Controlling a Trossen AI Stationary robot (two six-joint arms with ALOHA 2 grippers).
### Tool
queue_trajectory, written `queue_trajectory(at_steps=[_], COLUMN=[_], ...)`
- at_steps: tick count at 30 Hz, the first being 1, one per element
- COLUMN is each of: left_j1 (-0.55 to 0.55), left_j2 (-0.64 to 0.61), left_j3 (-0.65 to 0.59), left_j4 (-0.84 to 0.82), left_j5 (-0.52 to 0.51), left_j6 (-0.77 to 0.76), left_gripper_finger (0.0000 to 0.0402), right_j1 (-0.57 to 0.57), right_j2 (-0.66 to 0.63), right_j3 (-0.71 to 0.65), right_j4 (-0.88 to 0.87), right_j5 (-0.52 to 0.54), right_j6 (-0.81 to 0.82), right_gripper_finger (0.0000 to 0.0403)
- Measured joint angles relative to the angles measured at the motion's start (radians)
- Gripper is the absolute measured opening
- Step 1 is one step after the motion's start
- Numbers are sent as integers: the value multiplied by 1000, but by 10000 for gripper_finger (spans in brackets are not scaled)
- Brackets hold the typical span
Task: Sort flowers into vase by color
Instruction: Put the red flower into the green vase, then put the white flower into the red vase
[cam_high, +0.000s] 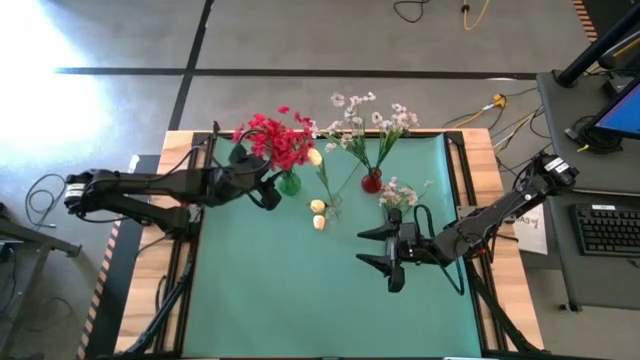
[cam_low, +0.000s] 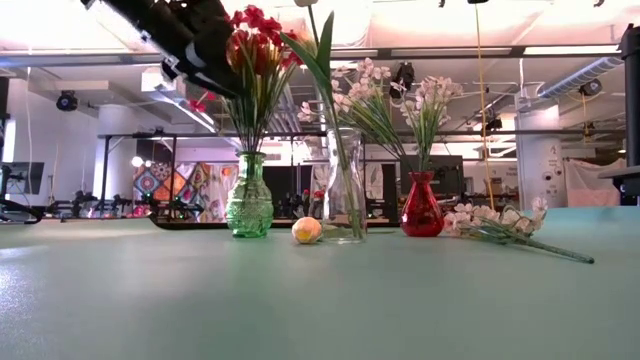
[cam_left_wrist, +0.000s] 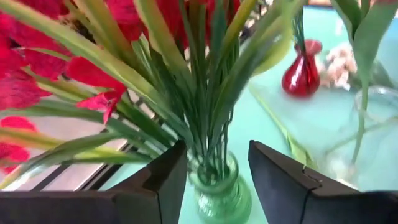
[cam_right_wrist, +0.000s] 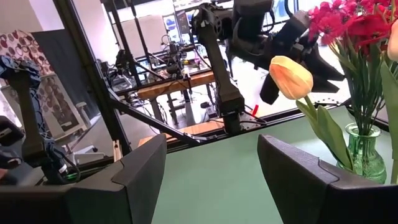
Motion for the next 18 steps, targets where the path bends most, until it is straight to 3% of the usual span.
queue_trajectory(at_steps=[5, 10, 14, 18], left_j1=[-8, -9, -21, -66], left_j2=[6, 10, 5, -12], left_j3=[113, 206, 248, 252], left_j4=[-284, -504, -613, -647], left_j5=[52, 183, 296, 319], left_j6=[-70, -135, -162, -186], left_gripper_finger=[174, 176, 176, 176], right_j1=[0, -2, -18, -60], right_j2=[0, 0, 0, 0], right_j3=[0, 0, 0, 0], right_j4=[-1, -21, -134, -378], right_j5=[0, 0, 48, 58], right_j6=[6, 60, 245, 520], right_gripper_finger=[244, 244, 244, 244])
